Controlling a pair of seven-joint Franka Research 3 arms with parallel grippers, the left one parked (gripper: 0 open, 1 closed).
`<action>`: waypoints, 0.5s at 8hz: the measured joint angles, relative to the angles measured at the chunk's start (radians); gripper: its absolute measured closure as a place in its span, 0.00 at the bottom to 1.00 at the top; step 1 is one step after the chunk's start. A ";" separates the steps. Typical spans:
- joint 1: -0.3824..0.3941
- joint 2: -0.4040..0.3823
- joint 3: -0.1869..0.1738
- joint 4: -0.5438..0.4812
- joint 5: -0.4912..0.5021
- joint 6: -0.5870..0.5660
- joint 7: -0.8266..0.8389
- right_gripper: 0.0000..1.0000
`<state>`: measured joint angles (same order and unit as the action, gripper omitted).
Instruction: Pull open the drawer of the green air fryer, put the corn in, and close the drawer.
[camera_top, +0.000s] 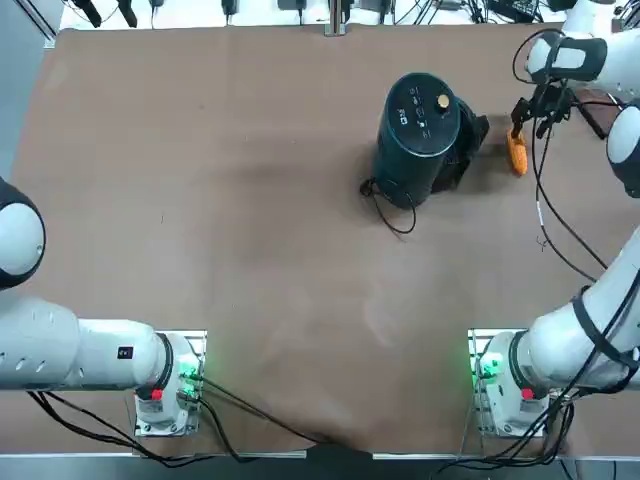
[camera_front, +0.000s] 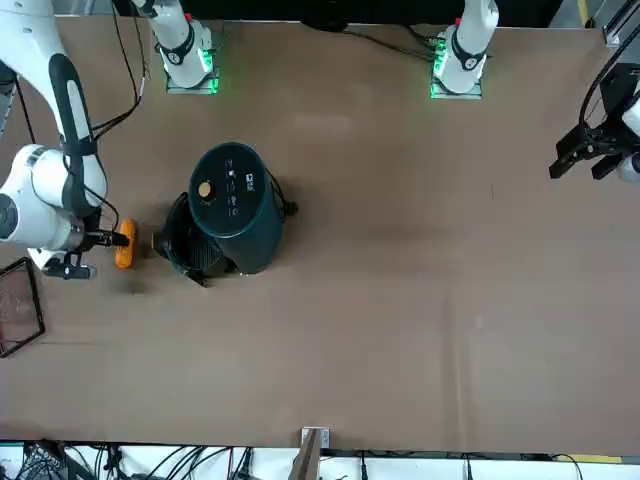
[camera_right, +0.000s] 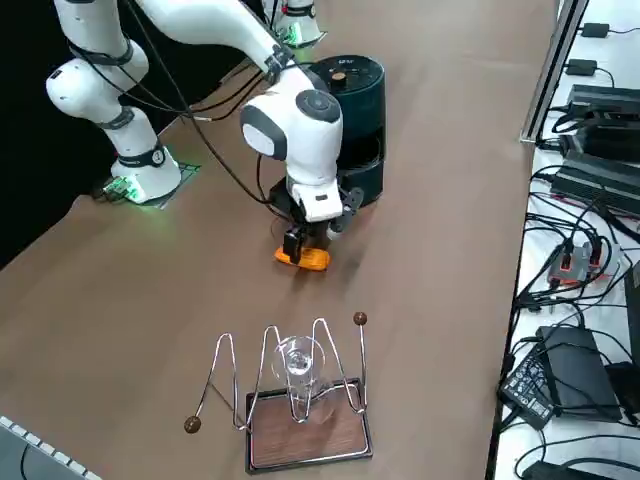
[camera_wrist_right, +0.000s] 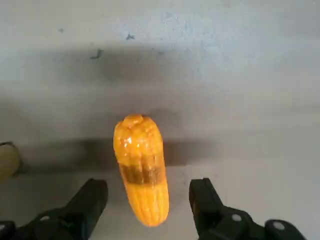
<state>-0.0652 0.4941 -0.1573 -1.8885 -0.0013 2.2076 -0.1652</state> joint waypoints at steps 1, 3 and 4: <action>0.000 0.018 0.002 0.000 0.000 0.024 -0.001 0.00; 0.001 0.045 0.007 0.000 0.000 0.044 -0.002 0.07; 0.002 0.052 0.011 0.000 0.000 0.049 -0.002 0.13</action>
<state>-0.0629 0.5461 -0.1462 -1.8886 -0.0013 2.2566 -0.1672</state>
